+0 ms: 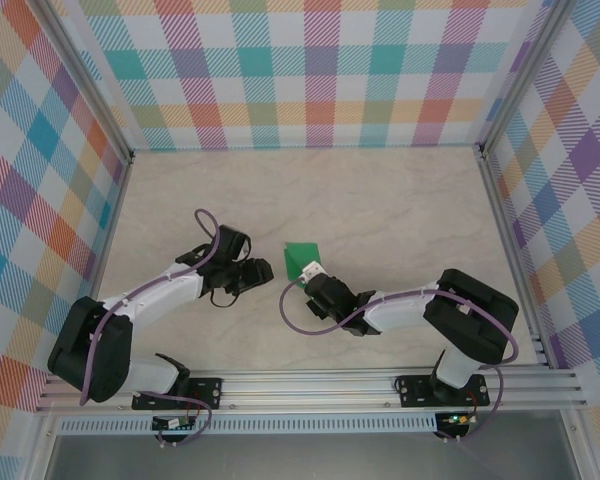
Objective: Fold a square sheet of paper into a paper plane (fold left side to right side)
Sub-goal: Fourth fold the wing at the center of the table.
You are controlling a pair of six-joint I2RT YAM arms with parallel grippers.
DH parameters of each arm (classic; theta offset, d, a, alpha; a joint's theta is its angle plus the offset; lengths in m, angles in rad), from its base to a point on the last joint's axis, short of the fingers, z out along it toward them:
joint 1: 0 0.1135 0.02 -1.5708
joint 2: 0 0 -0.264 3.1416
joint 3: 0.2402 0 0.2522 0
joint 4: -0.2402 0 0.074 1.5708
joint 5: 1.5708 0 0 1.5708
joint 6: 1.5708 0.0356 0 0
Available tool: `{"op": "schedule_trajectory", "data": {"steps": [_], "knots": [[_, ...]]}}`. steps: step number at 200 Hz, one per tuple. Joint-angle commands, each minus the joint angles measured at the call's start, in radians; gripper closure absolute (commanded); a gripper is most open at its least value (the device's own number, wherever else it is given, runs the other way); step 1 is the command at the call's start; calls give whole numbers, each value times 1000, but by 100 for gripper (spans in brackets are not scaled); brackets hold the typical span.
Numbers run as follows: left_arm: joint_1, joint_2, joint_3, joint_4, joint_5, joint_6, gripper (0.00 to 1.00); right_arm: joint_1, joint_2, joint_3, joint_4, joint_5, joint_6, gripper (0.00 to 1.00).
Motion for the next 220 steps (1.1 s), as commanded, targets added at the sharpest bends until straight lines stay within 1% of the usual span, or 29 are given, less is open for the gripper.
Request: {"op": "schedule_trajectory", "data": {"steps": [1, 29, 32, 39, 117, 164, 220], "knots": [[7, -30, -13, 35, 6, -14, 45, -7, -29, -6, -11, -12, 31, 84], [8, -29, -24, 50, 24, -15, 44, -19, -42, -15, -10, -32, 42, 84], [8, -27, -26, 81, 27, -16, 44, -19, -42, -16, -10, -33, 44, 84], [8, -25, -28, 91, 29, -18, 44, -23, -45, -20, -10, -36, 46, 84], [-3, 30, -23, 147, 70, -32, 44, -58, -45, -36, 3, -122, 68, 84], [-36, 100, 4, 200, 106, -51, 44, -86, -38, -43, 21, -207, 81, 85], [-82, 186, 78, 215, 110, -53, 44, -130, -28, -36, 21, -326, 98, 85]]}}
